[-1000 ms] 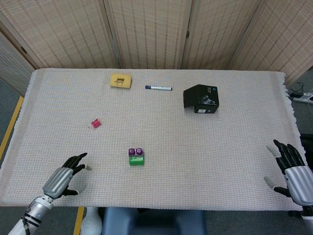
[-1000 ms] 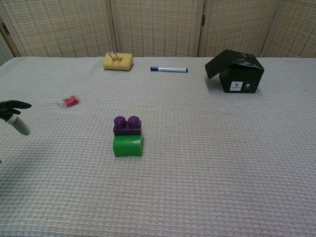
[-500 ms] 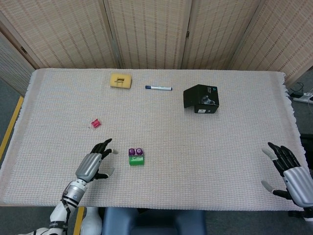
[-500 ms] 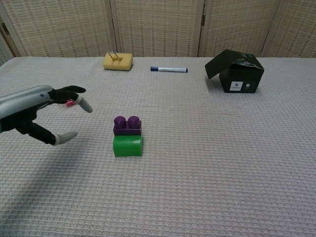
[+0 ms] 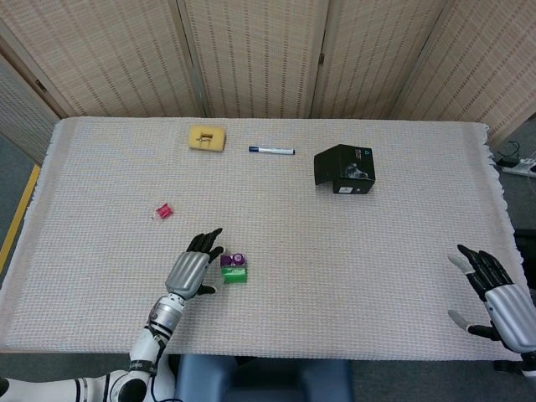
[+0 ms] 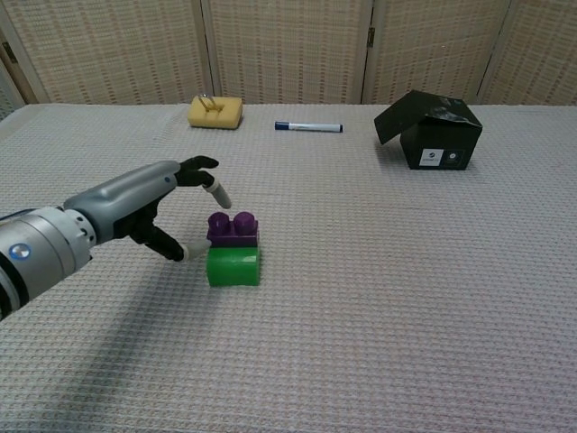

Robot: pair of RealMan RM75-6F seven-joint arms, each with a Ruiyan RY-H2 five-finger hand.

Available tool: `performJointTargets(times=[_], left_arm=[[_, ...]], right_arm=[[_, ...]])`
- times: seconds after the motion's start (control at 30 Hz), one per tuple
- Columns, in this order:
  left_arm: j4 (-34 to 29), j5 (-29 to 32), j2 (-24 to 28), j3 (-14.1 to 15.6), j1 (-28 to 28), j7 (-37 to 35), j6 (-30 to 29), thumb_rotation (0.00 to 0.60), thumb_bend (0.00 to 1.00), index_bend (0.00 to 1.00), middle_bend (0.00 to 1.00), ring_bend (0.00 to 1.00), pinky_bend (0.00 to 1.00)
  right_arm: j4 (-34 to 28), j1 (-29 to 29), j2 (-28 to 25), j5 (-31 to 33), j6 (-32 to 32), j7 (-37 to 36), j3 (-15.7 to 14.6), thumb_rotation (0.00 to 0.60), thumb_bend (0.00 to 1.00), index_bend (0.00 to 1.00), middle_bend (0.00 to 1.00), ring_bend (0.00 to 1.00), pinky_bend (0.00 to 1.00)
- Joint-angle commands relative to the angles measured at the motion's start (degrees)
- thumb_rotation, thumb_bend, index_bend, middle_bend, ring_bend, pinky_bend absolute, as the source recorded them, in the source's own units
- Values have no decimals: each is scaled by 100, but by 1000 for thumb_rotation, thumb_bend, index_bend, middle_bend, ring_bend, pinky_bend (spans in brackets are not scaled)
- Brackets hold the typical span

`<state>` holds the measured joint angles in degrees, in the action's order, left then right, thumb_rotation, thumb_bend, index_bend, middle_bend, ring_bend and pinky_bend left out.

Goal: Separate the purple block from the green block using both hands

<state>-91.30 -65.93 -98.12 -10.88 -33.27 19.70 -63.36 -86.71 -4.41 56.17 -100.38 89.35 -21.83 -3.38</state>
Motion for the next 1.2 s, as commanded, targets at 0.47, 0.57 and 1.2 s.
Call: performJointTargets(times=[0.47,0.57,1.2], left_arm=[[812,418,-222,-254,-349,-754,723,600,408,358,11,0,0],[886,429,-246,-251,-395,-824,795,600,408,360,11,0,0],[1606,-95,-698,-180,-144,-1671,69,600,554,790,279,49,0]], right_arm=[[-68,-131,-5,243,-269,56,60,600,304,0,0,0,0],[-76,-134,-14,261,-260,36,70,600,303,0,0,0,0],[-36,-265,52,61,-308,-17,35,600,304,0,0,0,0]])
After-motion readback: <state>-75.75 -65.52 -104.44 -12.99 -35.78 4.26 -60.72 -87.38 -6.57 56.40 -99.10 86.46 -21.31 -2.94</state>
